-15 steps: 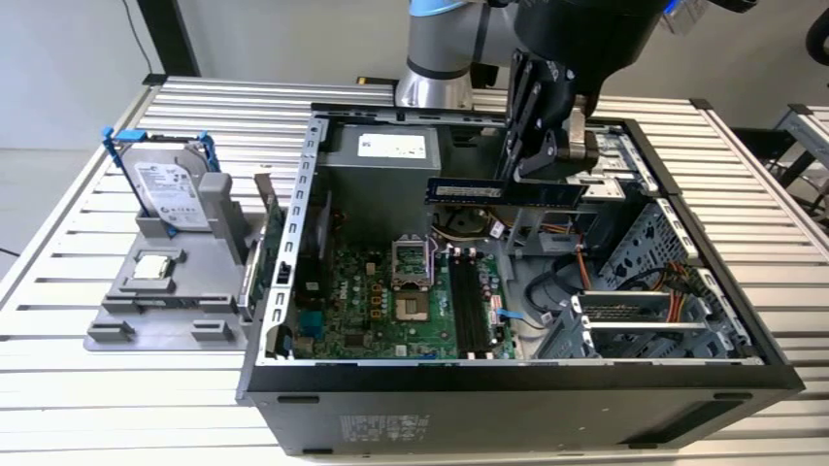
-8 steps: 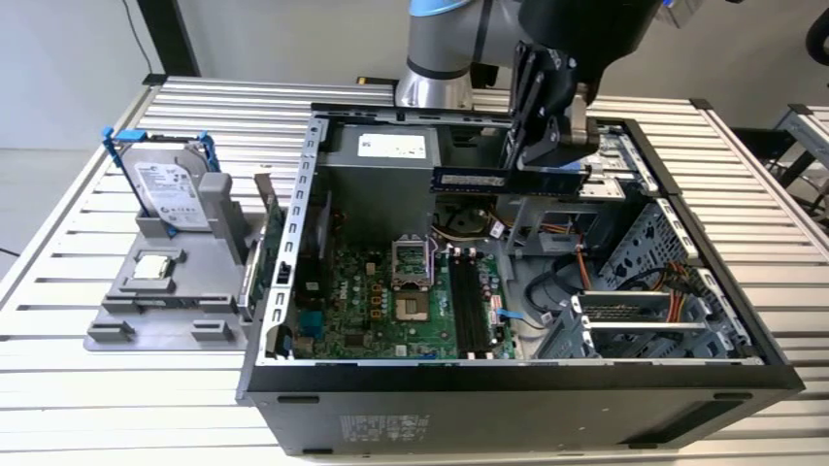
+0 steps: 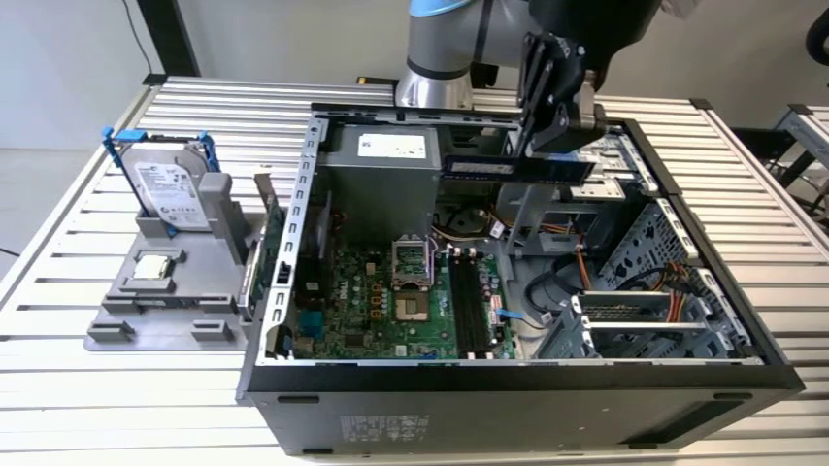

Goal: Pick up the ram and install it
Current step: 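Insert the ram into the slot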

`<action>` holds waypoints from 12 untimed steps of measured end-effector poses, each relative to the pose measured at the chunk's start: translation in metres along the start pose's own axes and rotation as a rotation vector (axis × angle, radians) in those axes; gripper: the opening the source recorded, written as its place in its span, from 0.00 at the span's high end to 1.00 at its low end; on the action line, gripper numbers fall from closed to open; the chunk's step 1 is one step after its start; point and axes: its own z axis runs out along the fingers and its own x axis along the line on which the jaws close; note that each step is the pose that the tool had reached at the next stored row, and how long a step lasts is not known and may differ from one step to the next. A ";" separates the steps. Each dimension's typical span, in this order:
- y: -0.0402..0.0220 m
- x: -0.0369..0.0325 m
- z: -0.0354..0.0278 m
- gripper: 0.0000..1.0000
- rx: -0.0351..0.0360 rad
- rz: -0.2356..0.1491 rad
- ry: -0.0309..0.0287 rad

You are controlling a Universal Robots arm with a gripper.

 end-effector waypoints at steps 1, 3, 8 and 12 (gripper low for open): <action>-0.0007 -0.0006 0.0000 1.00 0.0000 0.000 0.0000; -0.0014 -0.0017 0.0000 1.00 0.0000 0.000 0.0000; -0.0023 -0.0029 0.0000 1.00 0.0000 0.000 -0.0001; -0.0028 -0.0037 -0.0001 1.00 0.0000 0.000 0.0000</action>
